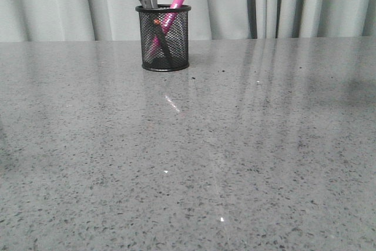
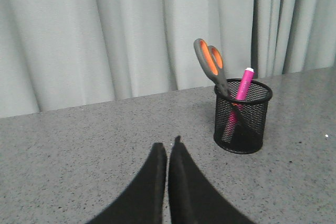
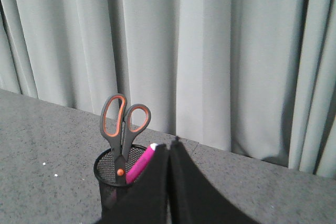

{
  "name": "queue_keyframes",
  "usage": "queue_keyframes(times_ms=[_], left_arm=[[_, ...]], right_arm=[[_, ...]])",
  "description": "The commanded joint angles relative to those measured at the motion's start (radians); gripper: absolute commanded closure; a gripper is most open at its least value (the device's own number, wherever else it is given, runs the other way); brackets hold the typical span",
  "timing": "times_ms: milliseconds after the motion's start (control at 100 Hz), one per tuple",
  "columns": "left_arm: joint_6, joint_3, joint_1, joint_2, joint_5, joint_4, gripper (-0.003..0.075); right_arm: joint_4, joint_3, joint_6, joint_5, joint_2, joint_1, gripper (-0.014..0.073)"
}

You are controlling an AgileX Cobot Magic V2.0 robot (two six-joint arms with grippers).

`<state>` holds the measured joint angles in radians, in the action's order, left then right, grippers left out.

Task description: Put pen and scissors into bin

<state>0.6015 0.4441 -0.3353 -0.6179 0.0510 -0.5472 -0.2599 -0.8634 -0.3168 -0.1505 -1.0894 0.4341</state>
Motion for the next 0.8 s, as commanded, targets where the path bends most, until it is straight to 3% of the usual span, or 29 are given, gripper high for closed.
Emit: queue_keyframes(times_ms=[0, 160, 350, 600, 790], left_arm=[[-0.002, -0.028, 0.003, 0.042, 0.134, -0.028, 0.0739], [-0.002, -0.146, 0.003, 0.152, 0.172, -0.04, 0.0739], [-0.002, -0.236, 0.003, 0.301, 0.172, -0.068, 0.0739], [-0.002, -0.287, 0.003, 0.478, 0.127, -0.09, 0.0739], [-0.002, -0.291, 0.003, 0.518, 0.126, -0.09, 0.0739]], right_arm=[[0.015, 0.131, -0.009, -0.163, 0.143, -0.008, 0.0662], [0.008, 0.408, -0.009, -0.232, 0.338, -0.008, 0.0662], [-0.028, 0.619, -0.009, -0.301, 0.537, -0.008, 0.0662], [-0.028, 0.738, -0.009, -0.284, 0.753, -0.008, 0.0662], [-0.028, 0.784, -0.009, -0.282, 0.798, -0.008, 0.0662]])
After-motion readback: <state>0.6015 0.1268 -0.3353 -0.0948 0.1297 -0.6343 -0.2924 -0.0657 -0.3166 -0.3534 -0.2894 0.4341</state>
